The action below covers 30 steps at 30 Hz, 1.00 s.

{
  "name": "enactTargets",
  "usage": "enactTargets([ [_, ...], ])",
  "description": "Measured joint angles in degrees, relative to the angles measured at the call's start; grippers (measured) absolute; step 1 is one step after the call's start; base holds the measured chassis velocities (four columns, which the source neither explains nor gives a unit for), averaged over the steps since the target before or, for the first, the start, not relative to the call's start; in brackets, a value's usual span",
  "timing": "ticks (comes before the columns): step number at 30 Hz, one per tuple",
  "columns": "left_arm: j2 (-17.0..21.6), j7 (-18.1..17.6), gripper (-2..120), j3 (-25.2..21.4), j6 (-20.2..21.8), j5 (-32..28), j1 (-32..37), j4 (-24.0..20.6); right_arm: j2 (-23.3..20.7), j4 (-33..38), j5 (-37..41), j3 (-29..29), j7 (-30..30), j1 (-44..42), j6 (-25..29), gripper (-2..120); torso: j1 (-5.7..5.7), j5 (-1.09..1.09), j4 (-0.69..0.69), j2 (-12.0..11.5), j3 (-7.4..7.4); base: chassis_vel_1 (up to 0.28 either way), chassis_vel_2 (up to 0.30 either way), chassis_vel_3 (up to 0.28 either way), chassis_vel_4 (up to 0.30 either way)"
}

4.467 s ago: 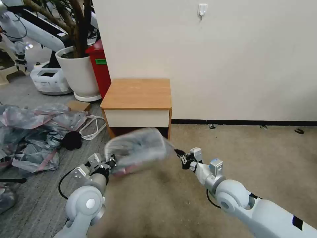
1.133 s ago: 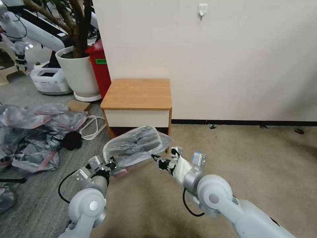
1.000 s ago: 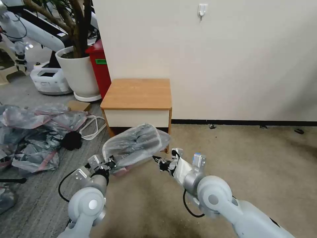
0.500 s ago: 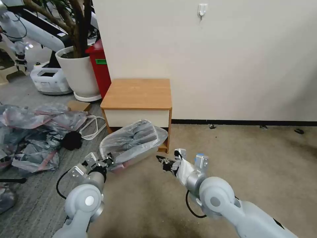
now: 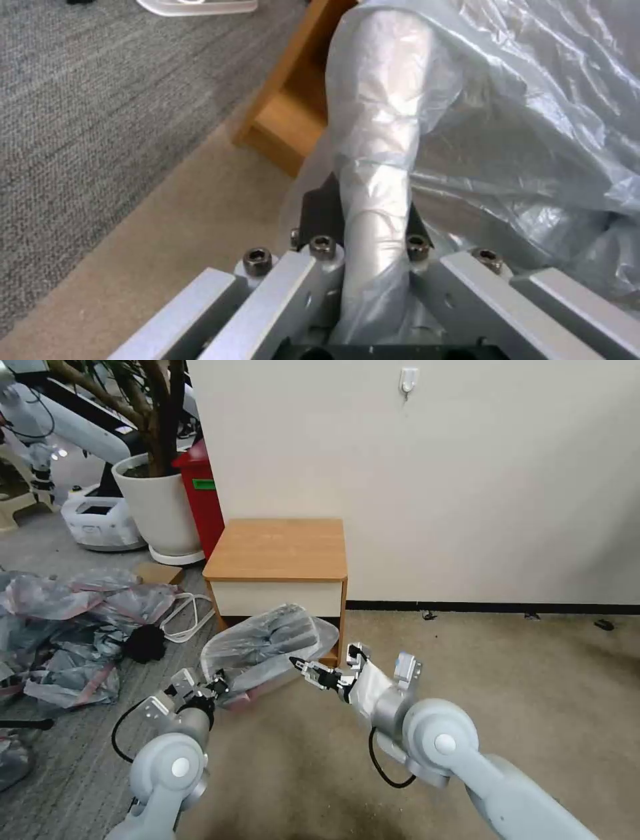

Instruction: Pick up the garbage bag from the table and place it over the trash can.

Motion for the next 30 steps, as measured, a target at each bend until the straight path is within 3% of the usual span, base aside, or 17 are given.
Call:
enactTargets([
  [7,-0.2,0.4,2,0.5,0.0,0.9,0.1,0.0,1.1,-0.6,0.0,-0.1,2.5,0.0,-1.4,99,0.00,0.00,-0.01,0.0,0.00,0.000,0.000,0.000,0.000],
  [14,-0.7,1.3,2,1.2,-0.1,3.0,0.6,0.1,2.8,-1.8,1.6,0.7,5.4,0.8,-2.4,111,0.00,0.00,-0.01,0.0,0.00,0.000,0.000,0.000,0.000],
  [23,-0.9,2.0,2,1.5,-0.1,4.2,0.7,0.3,4.8,-2.9,2.7,1.2,8.9,0.9,-3.3,111,0.00,0.01,-0.01,0.0,0.00,0.000,0.000,0.000,0.000],
  [30,-0.9,2.0,2,1.6,-0.2,4.5,0.7,0.4,6.2,-3.6,3.1,1.6,9.6,1.0,-3.3,104,0.00,0.00,0.00,0.0,0.00,0.000,0.000,0.000,0.000],
])
